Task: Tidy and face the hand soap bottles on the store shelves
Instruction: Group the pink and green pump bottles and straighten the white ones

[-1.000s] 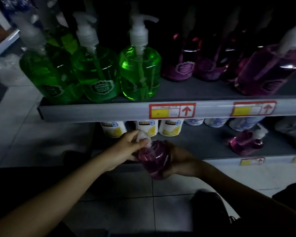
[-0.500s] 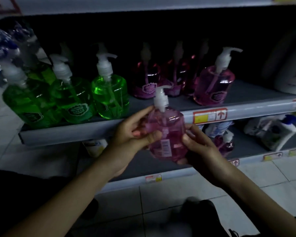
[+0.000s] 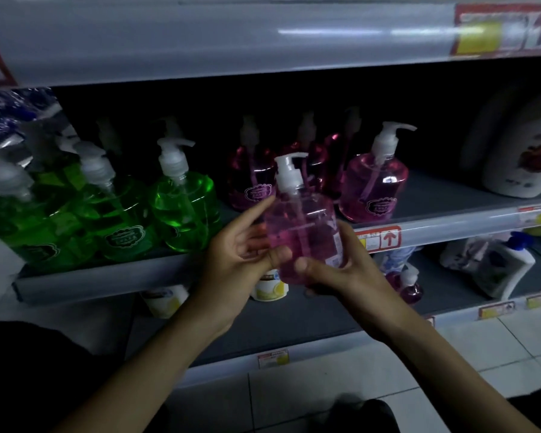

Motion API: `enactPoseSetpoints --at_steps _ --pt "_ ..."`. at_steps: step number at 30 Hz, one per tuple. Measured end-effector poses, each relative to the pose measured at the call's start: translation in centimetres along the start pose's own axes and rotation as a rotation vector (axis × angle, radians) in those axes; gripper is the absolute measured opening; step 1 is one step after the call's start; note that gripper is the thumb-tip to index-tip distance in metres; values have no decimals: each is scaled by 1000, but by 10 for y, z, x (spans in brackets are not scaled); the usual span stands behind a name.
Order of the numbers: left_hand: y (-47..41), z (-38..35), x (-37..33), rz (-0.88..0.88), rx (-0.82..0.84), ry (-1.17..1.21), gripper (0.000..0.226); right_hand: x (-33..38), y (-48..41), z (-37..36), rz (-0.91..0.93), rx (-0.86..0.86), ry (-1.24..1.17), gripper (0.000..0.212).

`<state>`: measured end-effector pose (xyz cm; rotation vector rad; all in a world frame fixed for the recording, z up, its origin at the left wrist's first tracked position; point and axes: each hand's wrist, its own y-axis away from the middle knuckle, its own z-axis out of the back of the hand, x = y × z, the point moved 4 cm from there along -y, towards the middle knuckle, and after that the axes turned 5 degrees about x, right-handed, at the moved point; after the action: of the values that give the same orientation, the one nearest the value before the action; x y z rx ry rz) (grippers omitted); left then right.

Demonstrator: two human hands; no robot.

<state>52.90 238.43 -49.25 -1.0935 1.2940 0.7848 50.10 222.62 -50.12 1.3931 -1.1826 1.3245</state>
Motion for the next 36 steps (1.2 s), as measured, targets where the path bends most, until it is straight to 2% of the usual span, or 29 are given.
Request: enactPoseSetpoints --at_steps 1,3,5,6,8,12,14,15,17,19,20,23,26,29,32,36 --pt "-1 1 0 -12 -8 -3 65 1 -1 1 -4 20 -76 59" --pt "-5 1 0 0 41 46 64 0 -1 1 -85 109 -397 47" --pt "-6 -3 -1 40 143 122 67 2 0 -2 -175 234 -710 44" --pt "-6 -3 -1 55 169 148 68 4 0 -5 -196 274 -769 44" --pt "-5 1 0 52 158 162 68 5 -3 -5 -223 225 -657 42" --pt "1 -4 0 -23 48 88 72 11 -4 3 -81 -12 -103 45" --pt "5 -9 1 -59 -4 49 71 11 -3 7 -30 -41 -36 46" --pt "5 -9 1 -73 -11 35 71 10 -2 7 -47 -28 -96 43" --pt "4 -9 -2 -77 30 34 66 6 -1 3 -147 49 -398 36" --pt "1 -11 -7 -48 122 84 65 4 0 -4 -221 157 -700 43" --pt "0 -12 -10 -38 153 100 65 3 -1 -5 -228 186 -754 45" --pt "-3 -10 -11 -43 132 94 67 5 -6 -2 -206 105 -578 42" --pt "-4 -11 -9 -89 53 78 73 12 -12 12 -84 -78 -124 41" --pt "-5 -13 -5 -177 -39 -7 75 25 -16 17 154 -184 325 38" --pt "-4 -11 -5 -324 -164 -250 74 33 -25 11 290 -210 466 37" --pt "-5 -7 -10 -442 -303 -585 74 31 -40 3 298 -226 573 42"
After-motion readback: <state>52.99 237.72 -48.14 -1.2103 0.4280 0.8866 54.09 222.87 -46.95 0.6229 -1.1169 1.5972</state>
